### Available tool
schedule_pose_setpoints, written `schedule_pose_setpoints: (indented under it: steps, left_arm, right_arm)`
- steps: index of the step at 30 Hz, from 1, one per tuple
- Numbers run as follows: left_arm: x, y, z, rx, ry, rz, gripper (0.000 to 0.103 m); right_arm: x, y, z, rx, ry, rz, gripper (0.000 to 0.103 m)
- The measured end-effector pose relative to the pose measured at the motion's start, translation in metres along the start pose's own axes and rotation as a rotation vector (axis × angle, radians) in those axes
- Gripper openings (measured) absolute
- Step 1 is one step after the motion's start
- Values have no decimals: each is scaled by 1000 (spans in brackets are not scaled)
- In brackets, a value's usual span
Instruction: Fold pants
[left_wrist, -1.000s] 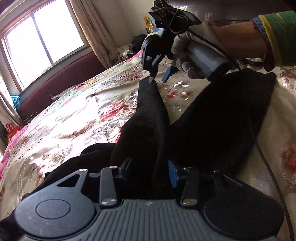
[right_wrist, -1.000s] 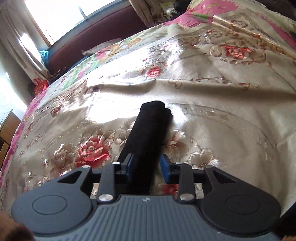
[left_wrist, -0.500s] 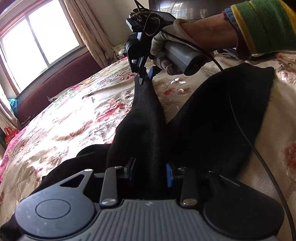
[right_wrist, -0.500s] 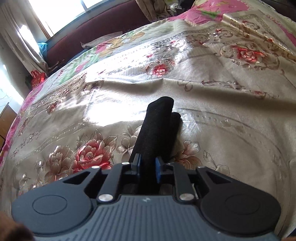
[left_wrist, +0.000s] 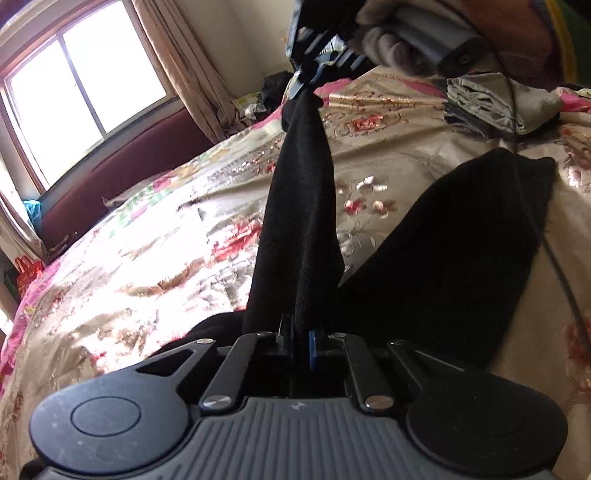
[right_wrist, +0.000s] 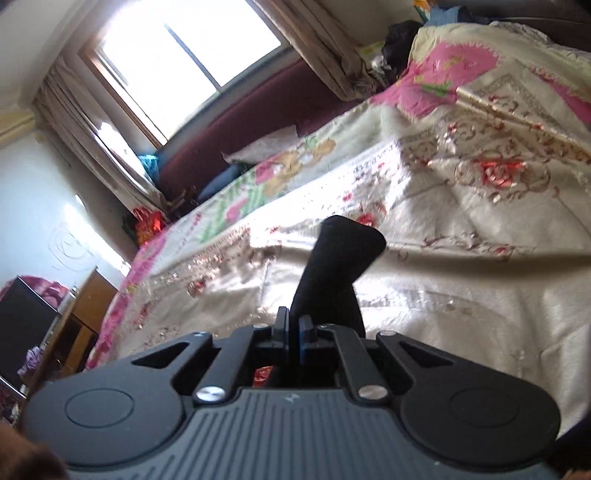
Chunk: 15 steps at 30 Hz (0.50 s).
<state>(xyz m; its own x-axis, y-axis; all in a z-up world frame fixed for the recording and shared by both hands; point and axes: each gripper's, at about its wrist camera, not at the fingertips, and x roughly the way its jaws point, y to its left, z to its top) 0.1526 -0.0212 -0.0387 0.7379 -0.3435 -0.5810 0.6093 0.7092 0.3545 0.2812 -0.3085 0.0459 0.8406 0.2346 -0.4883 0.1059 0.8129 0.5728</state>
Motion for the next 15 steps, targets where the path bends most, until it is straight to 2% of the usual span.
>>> schedule_pose_setpoints:
  steps: [3, 5, 6, 8, 11, 13, 15]
  left_arm:
    - [-23, -9, 5, 15, -52, -16, 25]
    - [-31, -22, 3, 45, -60, -38, 25]
    - [-29, -31, 0, 74, -48, -50, 25]
    - [-17, -50, -11, 119, 14, -76, 25]
    - [-2, -73, -27, 193, 90, -80, 25]
    - [-2, -79, -26, 225, 93, -57, 25]
    - [-1, -78, -21, 214, 104, -55, 26]
  right_arm:
    - [-88, -33, -13, 59, -70, 10, 5]
    - [-132, -61, -42, 96, -89, -43, 5]
    - [-141, -79, -58, 125, -87, -79, 5]
    - [-134, -125, -90, 214, -20, -194, 5]
    - [-115, -182, -134, 410, 78, -244, 5]
    - [-113, -191, -148, 435, 57, -238, 5]
    - [-114, -191, -148, 448, 19, -208, 11]
